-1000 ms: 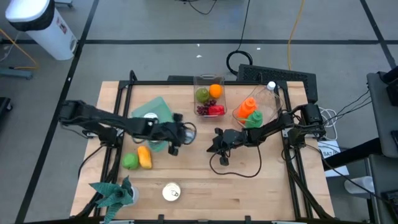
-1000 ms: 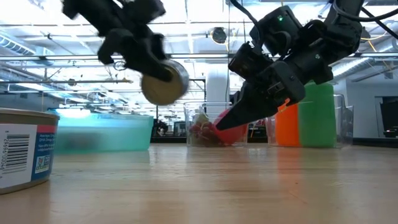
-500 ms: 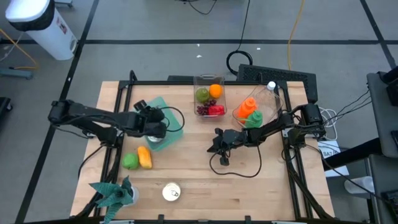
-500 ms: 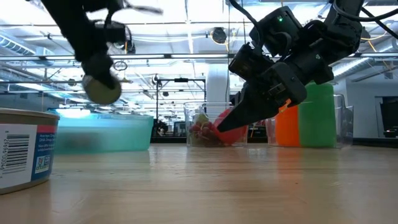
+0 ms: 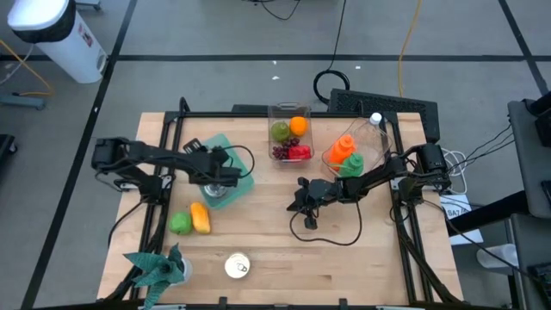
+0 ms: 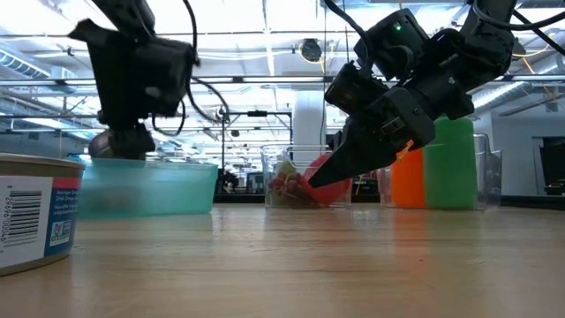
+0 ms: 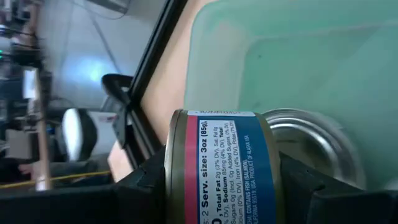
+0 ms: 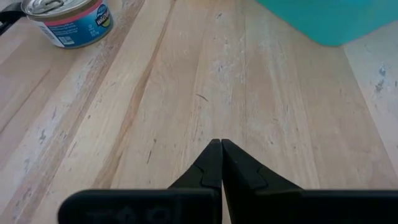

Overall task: Pick & Place Food Item
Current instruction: Put the right blue pink tuna can into the green bin, then put the yellow mango into the left transparent bin

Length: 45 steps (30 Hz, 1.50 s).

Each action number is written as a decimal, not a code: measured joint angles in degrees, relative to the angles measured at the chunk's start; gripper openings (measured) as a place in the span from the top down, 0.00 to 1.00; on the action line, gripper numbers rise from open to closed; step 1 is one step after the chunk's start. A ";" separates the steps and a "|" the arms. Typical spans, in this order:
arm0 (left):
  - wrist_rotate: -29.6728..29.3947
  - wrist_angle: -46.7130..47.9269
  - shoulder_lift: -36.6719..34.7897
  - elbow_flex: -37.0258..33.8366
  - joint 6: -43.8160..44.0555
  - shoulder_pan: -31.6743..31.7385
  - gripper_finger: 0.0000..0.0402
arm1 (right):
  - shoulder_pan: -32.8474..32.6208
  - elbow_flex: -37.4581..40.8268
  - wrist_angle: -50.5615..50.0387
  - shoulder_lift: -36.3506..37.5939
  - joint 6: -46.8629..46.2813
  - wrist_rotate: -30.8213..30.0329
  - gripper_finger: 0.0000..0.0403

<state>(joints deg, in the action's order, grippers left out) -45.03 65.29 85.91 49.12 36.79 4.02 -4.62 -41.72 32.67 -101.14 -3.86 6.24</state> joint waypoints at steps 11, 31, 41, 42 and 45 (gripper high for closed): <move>1.44 -0.57 7.37 0.13 -1.91 0.86 0.55 | 0.00 0.01 0.01 0.00 0.18 -0.12 1.00; 10.49 -2.95 7.06 0.13 -6.33 -0.03 0.11 | 0.00 0.01 0.04 0.00 0.17 -0.15 1.00; 13.60 2.29 2.79 4.70 -6.92 -1.58 0.22 | 0.00 0.01 0.04 0.00 0.17 -0.07 1.00; 13.58 2.19 2.32 5.00 -6.94 -1.74 0.22 | 0.00 0.00 0.04 0.00 0.19 -0.07 1.00; 14.43 2.33 1.32 5.61 -7.82 -2.17 0.24 | 0.00 0.01 0.04 0.00 0.19 -0.04 1.00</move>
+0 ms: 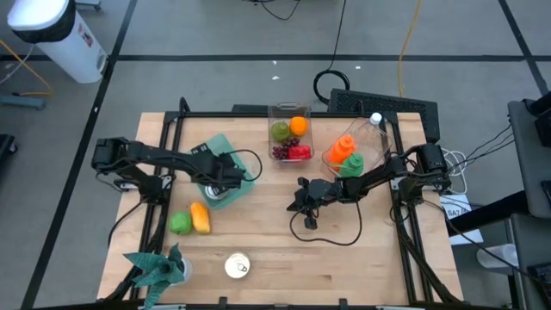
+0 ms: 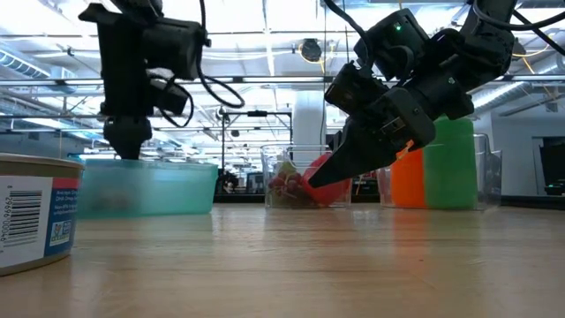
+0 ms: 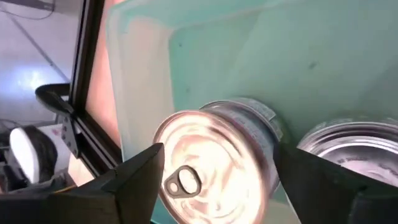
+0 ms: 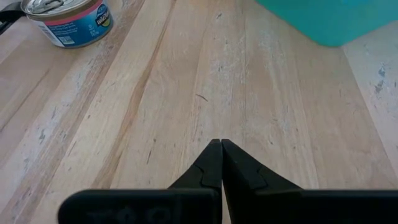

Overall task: Pick & Place Food Item
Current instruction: Put the yellow mango into the left transparent bin

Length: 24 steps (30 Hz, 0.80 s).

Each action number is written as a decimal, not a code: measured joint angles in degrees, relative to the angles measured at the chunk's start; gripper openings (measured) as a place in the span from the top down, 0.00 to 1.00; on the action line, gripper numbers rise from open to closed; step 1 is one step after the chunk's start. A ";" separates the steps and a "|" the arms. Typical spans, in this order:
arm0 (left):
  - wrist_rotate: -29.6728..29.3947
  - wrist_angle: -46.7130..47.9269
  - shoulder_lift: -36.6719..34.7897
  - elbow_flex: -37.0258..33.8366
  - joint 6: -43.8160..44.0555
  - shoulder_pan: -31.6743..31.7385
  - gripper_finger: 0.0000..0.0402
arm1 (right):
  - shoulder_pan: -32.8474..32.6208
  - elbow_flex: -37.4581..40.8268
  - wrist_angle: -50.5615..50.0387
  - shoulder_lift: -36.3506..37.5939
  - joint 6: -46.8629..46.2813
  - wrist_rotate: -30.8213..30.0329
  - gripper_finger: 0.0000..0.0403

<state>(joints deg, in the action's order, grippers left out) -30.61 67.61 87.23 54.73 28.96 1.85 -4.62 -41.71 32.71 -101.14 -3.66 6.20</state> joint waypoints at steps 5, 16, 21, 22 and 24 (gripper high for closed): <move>0.12 0.04 -2.51 1.12 -0.24 -1.18 0.26 | 0.00 0.00 0.00 0.00 0.00 0.02 1.00; -2.78 -10.97 -18.34 0.85 -0.96 -9.46 0.55 | 0.00 0.00 0.00 0.00 0.00 0.03 1.00; 0.64 -20.75 -24.75 -2.02 -1.15 -14.18 0.82 | 0.00 0.00 0.00 0.00 0.03 0.04 1.00; 0.62 -21.99 -25.11 -2.02 -0.28 -14.70 0.87 | 0.00 0.00 0.00 0.00 0.10 0.04 1.00; 0.63 -23.89 -25.16 -2.02 0.14 -15.61 0.96 | 0.01 0.00 0.00 0.00 0.27 0.02 1.00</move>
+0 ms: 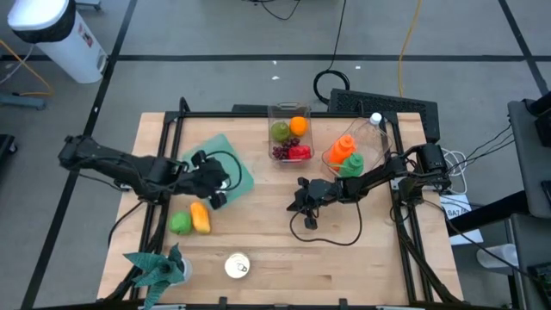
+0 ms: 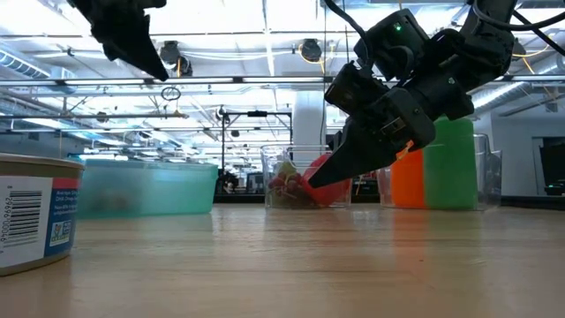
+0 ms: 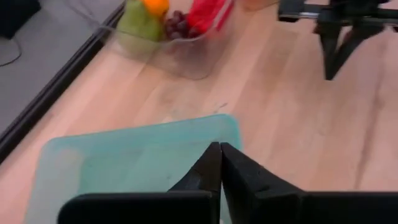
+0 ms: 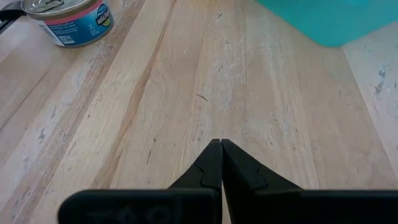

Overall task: Pick & Place Food Item
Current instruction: Put the yellow mango into the left transparent bin

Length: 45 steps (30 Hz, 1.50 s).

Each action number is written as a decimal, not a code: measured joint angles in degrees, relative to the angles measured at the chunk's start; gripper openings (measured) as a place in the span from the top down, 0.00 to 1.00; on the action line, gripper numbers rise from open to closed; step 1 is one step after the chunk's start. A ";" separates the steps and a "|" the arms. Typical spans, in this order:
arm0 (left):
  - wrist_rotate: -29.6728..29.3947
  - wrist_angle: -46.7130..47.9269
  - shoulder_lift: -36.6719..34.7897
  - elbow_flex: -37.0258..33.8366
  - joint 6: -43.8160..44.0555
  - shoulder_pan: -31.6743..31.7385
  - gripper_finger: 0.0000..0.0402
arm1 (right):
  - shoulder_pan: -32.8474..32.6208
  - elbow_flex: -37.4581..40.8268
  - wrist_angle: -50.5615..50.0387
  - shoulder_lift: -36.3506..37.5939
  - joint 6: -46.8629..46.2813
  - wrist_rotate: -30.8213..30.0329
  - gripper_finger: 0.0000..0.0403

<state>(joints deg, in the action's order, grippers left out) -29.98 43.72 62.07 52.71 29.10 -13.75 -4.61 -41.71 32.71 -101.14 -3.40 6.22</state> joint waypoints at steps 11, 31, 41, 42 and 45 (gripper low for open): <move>-1.45 -16.06 -1.17 -5.39 -13.32 -5.61 0.98 | -0.01 0.00 0.02 0.00 -0.33 -0.02 1.00; 7.58 -51.28 -32.63 -36.72 -29.59 1.04 1.00 | -0.01 -0.36 7.11 2.42 3.85 -0.12 1.00; 17.09 -47.29 -35.02 -36.52 -29.77 11.94 0.99 | 3.84 -2.16 -9.39 21.03 7.15 -8.05 1.00; 17.81 -46.44 -35.02 -36.52 -29.38 12.41 0.99 | 3.86 -1.42 -10.78 22.16 7.27 -8.52 1.00; 18.20 -44.49 -34.98 -36.52 -29.40 13.18 0.99 | 3.86 2.05 -11.18 23.97 7.59 -9.20 1.00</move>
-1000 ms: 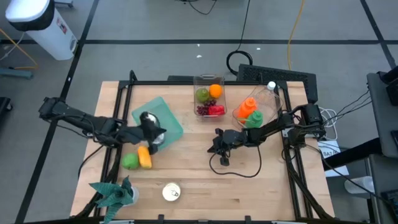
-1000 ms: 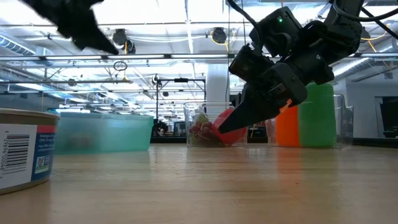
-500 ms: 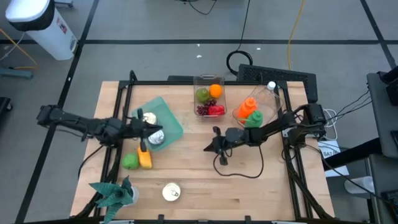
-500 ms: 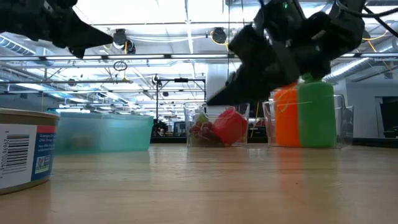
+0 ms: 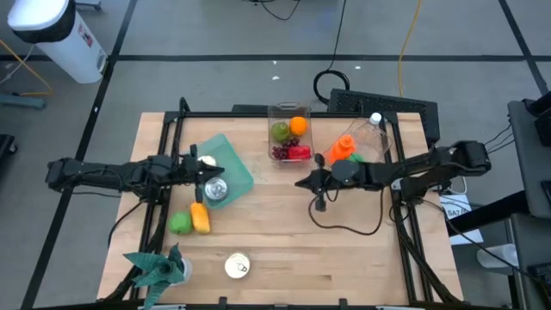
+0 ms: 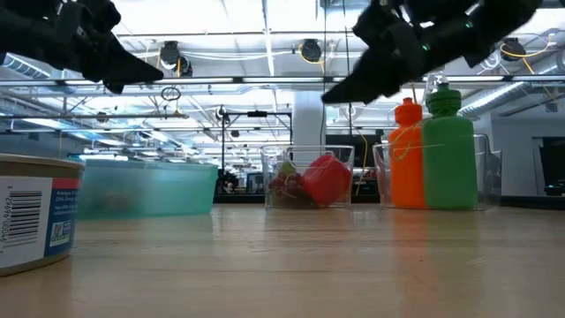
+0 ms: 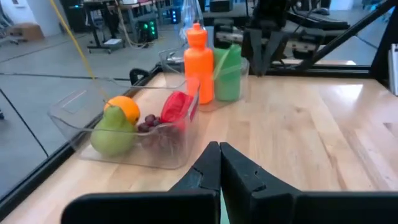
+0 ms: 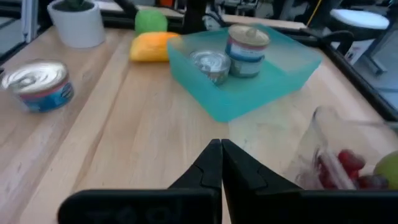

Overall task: Pick & Place Food Item
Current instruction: Put the yellow mango into the left transparent bin

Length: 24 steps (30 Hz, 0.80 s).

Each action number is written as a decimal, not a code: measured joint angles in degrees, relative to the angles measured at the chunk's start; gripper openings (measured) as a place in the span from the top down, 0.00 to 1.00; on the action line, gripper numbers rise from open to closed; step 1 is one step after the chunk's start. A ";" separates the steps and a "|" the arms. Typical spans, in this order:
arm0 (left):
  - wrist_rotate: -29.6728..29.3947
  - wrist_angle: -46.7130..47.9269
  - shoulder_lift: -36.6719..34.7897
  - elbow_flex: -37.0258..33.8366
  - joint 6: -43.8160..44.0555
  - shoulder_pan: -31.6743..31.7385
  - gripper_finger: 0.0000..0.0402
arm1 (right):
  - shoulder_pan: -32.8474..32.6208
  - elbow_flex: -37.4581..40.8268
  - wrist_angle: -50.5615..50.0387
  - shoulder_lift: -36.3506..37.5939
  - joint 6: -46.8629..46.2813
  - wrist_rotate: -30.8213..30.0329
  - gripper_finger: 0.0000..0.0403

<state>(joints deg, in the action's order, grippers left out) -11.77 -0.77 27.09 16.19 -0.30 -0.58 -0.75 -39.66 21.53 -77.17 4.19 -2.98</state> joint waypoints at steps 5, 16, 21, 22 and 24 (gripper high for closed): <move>1.45 0.58 -0.04 0.00 -0.64 0.71 1.00 | 0.50 6.06 8.76 0.10 0.21 0.09 1.00; 2.80 -0.07 0.04 0.36 -2.93 0.44 0.98 | 2.67 6.87 11.26 -0.76 -0.16 0.28 1.00; 2.40 8.65 1.42 12.05 -1.62 -1.52 0.93 | 3.03 6.86 10.76 -0.76 5.33 0.26 1.00; 1.07 13.14 2.61 16.07 -0.63 -2.65 0.92 | 3.22 6.86 10.43 -0.76 5.91 0.26 1.00; -3.98 22.53 6.26 24.25 1.96 -5.32 0.92 | 3.79 6.87 10.25 -0.76 6.82 0.28 1.00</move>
<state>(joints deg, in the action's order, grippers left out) -15.75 21.76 33.35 40.43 1.66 -5.90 3.04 -32.80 31.79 -77.93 11.01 -2.71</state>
